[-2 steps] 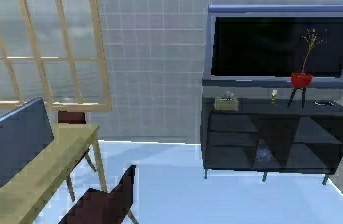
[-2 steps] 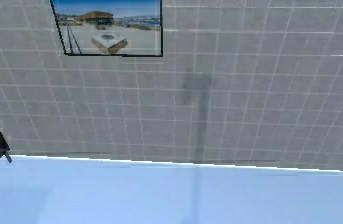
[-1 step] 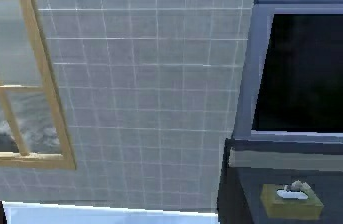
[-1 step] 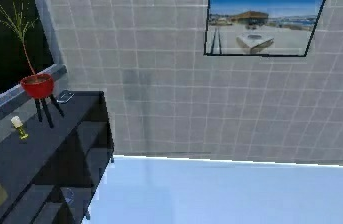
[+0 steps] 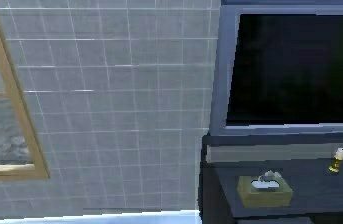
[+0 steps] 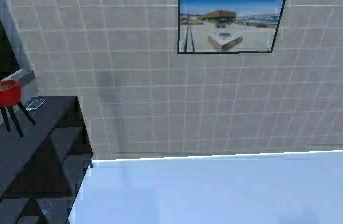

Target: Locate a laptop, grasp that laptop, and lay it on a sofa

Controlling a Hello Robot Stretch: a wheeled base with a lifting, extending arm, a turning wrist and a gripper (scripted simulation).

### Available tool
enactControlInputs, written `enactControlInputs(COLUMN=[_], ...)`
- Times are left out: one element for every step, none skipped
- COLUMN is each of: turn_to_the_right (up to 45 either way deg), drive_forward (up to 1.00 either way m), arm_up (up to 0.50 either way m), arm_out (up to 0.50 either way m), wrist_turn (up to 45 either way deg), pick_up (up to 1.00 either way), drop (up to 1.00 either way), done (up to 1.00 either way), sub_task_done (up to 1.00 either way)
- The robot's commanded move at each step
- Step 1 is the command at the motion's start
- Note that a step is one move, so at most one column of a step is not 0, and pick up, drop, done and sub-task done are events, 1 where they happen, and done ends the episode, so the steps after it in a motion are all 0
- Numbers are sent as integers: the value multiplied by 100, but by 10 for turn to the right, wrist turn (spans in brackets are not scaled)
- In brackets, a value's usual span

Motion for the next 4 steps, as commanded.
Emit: enactControlInputs(turn_to_the_right=[0,-450,-60,0], drive_forward=[10,0,0,55], arm_up=[0,0,0,0], arm_out=[0,0,0,0], wrist_turn=[0,0,0,0], pick_up=[0,0,0,0], drop=[0,0,0,0], done=[0,0,0,0], sub_task_done=[0,0,0,0])
